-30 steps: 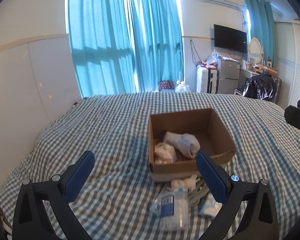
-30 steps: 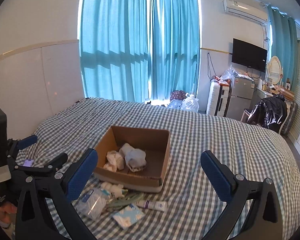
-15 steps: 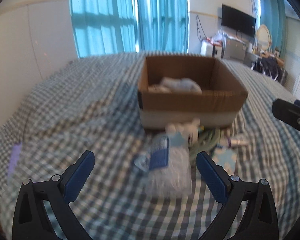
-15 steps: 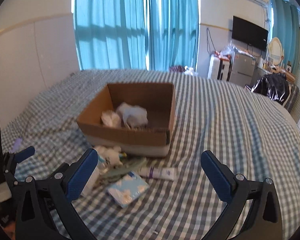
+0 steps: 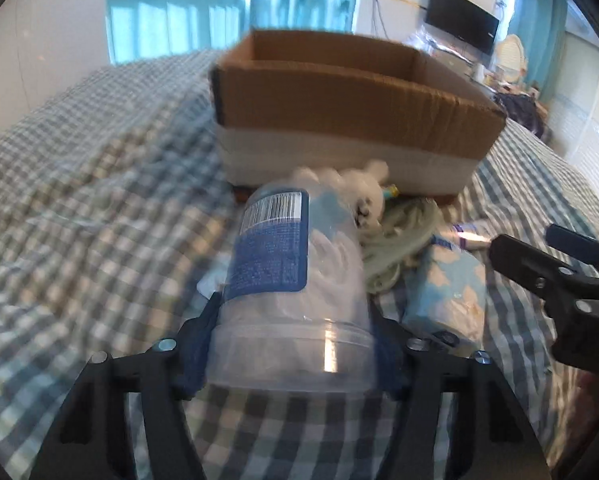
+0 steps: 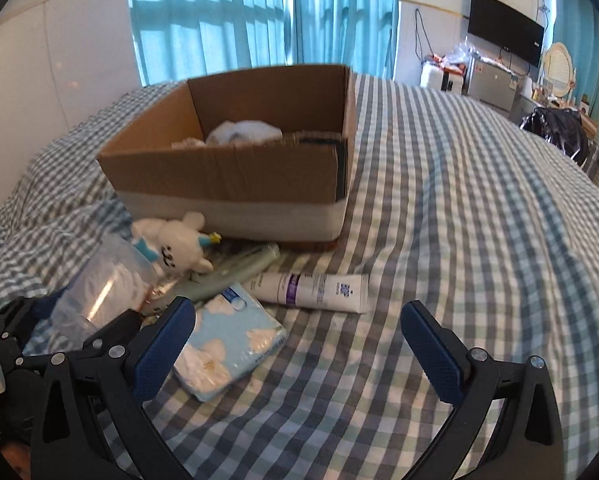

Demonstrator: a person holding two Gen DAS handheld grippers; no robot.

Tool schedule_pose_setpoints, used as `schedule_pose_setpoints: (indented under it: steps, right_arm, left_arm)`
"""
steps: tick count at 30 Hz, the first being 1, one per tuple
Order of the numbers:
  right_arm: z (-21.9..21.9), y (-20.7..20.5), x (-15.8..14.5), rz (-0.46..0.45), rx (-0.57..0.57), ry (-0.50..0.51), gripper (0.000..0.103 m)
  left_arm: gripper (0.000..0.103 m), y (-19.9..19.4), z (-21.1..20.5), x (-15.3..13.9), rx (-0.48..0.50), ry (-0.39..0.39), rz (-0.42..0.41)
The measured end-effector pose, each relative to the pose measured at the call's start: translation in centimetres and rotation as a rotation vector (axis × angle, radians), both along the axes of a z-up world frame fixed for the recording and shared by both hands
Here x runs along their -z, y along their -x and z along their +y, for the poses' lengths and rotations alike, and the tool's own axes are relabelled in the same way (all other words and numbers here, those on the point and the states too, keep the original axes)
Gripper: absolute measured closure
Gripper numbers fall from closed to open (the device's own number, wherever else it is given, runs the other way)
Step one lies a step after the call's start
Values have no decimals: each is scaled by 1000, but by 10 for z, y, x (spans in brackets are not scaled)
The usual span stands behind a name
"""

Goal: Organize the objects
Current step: 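Grasp the clear floss tub with the left tool while the right tool grasps the tissue pack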

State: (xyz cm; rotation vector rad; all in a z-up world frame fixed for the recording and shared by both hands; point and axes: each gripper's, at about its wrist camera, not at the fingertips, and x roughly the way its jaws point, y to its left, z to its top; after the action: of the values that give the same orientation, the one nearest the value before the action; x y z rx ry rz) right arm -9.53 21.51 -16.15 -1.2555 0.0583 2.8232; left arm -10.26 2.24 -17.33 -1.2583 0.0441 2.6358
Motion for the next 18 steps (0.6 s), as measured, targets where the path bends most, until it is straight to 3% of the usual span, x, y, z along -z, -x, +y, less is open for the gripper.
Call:
schedule_pose_setpoints:
  steps: [10, 18]
  right_arm:
    - [-17, 4, 16, -50, -38, 0, 0]
    - [-42, 16, 36, -104, -107, -7, 0]
  left_arm:
    - [38, -8, -27, -18, -81, 26, 13]
    - [38, -7, -34, -15, -102, 49, 11]
